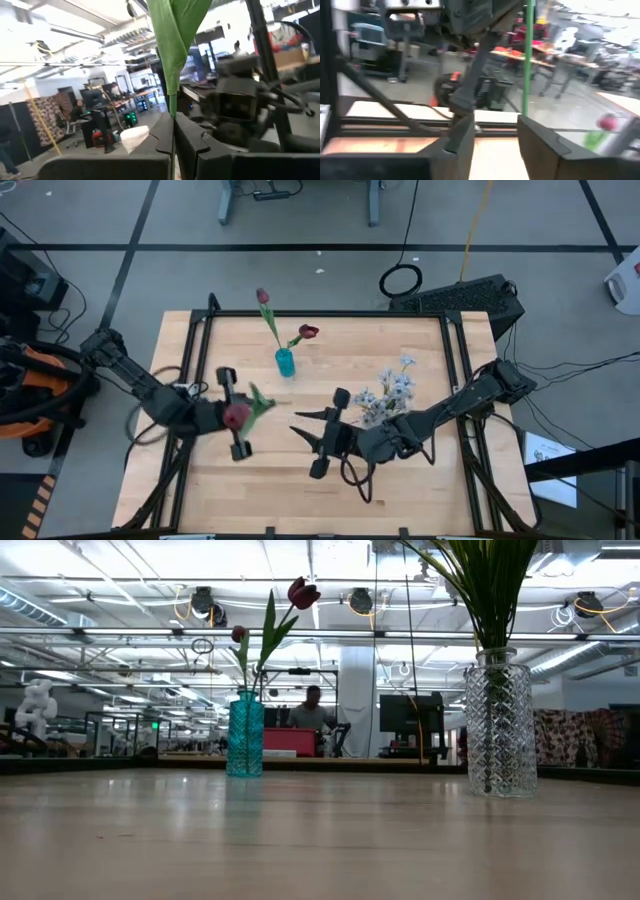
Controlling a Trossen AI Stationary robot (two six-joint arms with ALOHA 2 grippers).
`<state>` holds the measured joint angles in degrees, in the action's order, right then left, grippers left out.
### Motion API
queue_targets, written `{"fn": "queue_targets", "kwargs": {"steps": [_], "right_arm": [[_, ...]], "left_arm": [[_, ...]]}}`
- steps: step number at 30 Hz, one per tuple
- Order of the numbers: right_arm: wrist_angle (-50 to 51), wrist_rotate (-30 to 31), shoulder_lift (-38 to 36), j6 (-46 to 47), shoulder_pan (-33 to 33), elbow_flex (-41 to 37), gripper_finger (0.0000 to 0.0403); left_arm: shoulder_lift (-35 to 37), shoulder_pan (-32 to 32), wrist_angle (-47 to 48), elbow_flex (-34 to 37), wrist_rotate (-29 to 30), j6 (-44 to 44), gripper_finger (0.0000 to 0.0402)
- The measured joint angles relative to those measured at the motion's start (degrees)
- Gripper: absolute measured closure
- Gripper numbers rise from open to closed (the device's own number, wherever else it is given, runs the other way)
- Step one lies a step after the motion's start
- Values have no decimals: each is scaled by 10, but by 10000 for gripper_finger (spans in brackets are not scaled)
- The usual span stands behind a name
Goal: Sort flowers into vase by color
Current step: Put the red tulip into the blue vase
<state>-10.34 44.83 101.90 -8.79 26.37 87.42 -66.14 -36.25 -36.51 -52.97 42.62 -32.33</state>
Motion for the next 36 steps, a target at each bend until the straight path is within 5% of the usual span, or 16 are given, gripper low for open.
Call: {"fn": "queue_targets", "kwargs": {"steps": [6,9,13,23,36], "right_arm": [[-2,93,-28,-29,49,0,215],[10,92,-44,-25,85,0,199],[26,93,-53,-27,143,0,191],[76,182,-53,-12,246,0,191],[162,202,-53,67,245,0,190]], "left_arm": [[64,9,77,0,47,-1,394],[82,33,120,0,107,-1,394],[88,80,153,1,119,14,394],[120,226,14,139,24,47,394],[119,313,-98,271,-22,123,394]]}}
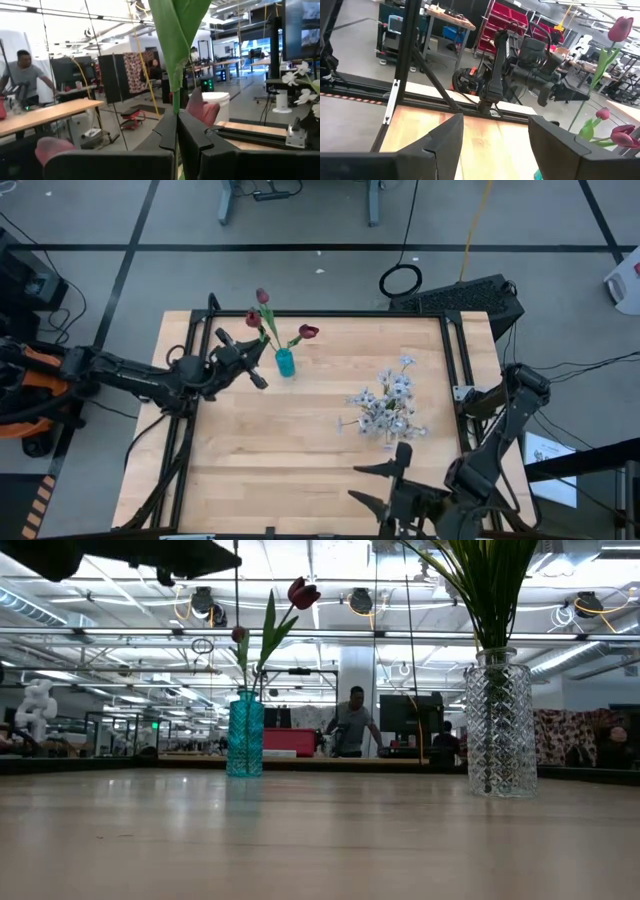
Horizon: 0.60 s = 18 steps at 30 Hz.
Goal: Sort flowers into vase by color
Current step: Put the red tulip into the blue vase
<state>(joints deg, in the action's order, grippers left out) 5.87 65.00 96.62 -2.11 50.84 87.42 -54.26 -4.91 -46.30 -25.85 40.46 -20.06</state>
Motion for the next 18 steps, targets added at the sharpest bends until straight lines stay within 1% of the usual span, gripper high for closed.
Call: {"fn": "queue_targets", "kwargs": {"steps": [6,10,18], "right_arm": [[1,-2,0,-1,-15,0,190],[3,-3,0,-2,-24,0,190],[2,-3,0,-1,-36,0,190]], "left_arm": [[-15,20,-41,30,-12,16,394],[-31,24,-53,30,-13,24,394],[-89,40,-111,30,-13,18,394]]}}
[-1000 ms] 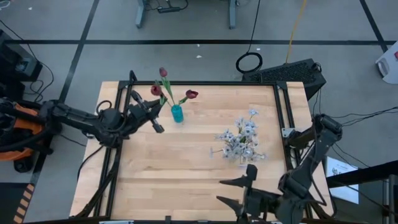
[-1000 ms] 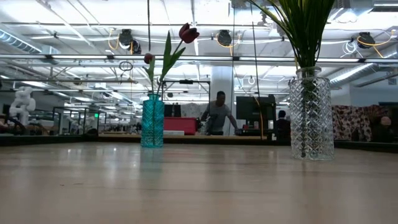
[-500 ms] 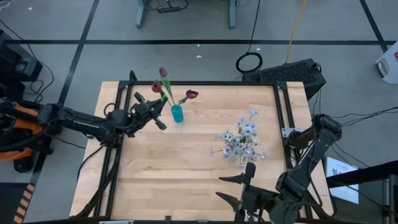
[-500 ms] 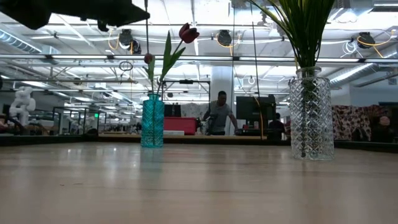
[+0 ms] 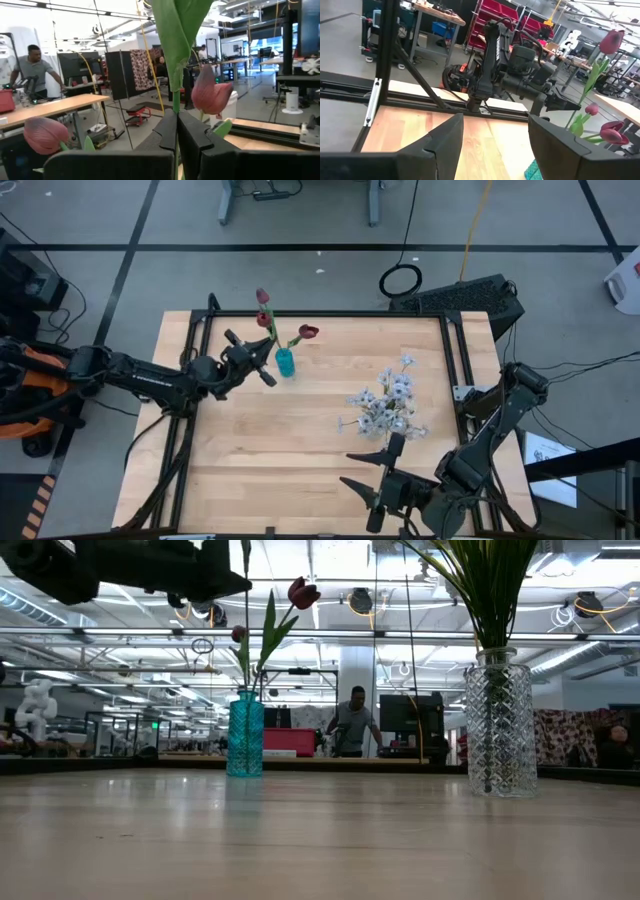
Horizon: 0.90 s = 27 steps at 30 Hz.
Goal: Sort flowers into vase by color
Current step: Put the red tulip into the blue vase
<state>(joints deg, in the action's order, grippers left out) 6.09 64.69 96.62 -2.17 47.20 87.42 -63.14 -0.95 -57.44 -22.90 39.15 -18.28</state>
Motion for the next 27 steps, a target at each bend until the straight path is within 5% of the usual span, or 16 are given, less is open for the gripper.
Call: {"fn": "queue_targets", "kwargs": {"steps": [27], "right_arm": [[2,-2,0,0,-2,0,190]], "left_arm": [[-78,33,-36,0,12,13,394]]}}
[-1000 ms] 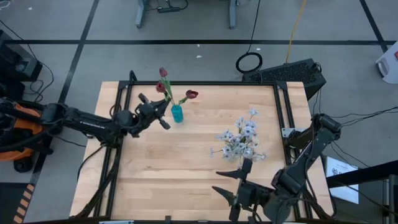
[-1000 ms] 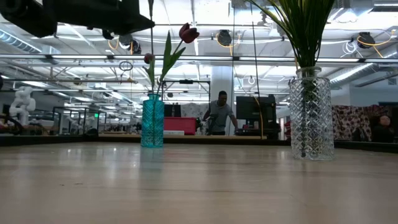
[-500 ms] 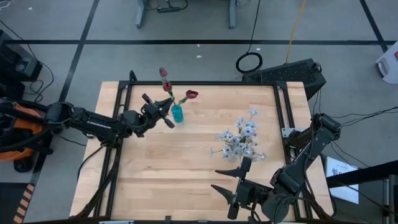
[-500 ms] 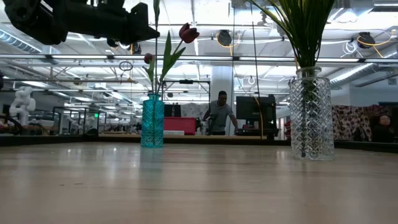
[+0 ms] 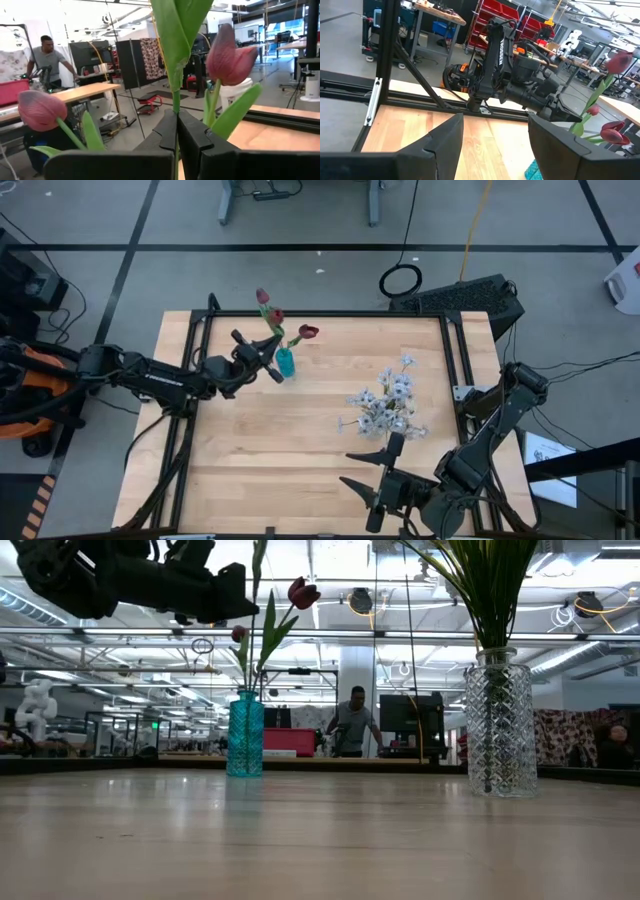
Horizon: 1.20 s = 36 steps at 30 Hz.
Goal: Sort flowers into vase by color
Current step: Put the red tulip into the blue vase
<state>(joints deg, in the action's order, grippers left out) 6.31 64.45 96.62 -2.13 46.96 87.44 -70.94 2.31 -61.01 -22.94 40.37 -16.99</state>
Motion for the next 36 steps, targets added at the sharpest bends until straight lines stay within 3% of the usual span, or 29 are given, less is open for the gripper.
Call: {"fn": "queue_targets", "kwargs": {"steps": [20,36], "right_arm": [[15,-2,0,15,0,0,190],[15,-2,0,15,0,0,190]], "left_arm": [[0,0,66,0,8,18,390],[0,-1,107,0,23,62,294]]}}
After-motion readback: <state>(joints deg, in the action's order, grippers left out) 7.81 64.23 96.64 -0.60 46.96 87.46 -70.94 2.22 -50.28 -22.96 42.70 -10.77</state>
